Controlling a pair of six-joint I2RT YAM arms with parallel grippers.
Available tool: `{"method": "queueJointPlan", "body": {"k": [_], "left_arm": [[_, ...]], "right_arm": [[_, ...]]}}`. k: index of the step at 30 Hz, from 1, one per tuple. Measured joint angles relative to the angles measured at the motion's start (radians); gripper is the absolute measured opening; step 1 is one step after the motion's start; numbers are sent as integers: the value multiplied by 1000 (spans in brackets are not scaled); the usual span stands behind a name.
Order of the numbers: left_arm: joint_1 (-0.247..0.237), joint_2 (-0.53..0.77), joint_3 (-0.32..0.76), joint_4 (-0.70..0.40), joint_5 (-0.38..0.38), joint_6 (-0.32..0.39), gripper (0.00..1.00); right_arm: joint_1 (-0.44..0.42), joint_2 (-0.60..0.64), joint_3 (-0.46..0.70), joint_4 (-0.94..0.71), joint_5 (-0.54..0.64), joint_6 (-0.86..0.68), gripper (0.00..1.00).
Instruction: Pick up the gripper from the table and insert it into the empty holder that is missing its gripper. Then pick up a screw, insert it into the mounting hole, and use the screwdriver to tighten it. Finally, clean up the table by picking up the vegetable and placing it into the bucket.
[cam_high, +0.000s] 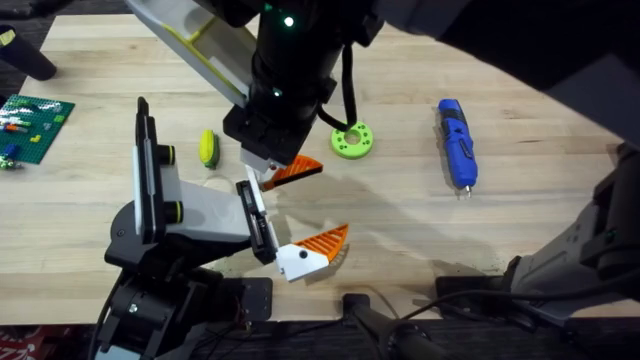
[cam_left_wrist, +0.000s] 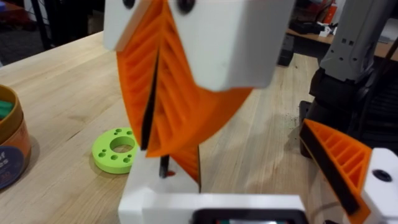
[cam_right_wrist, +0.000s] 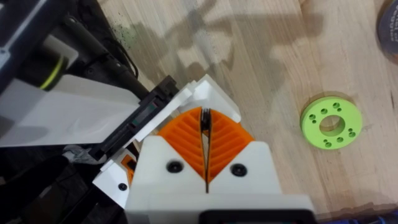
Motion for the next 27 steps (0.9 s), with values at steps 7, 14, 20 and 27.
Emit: {"method": "queueJointPlan", "body": {"k": [7,14,20,27], "left_arm": [[0,0,0,0,0,-2,982],[0,0,0,0,0,-1,982],[0,0,0,0,0,-1,982],[0,0,0,0,0,-1,982]], "right_arm": [[0,0,0,-24,3,0,9],[0,0,0,-39,4,0,9],[0,0,0,-39,4,0,9],[0,0,0,-16,4,0,9]]}}
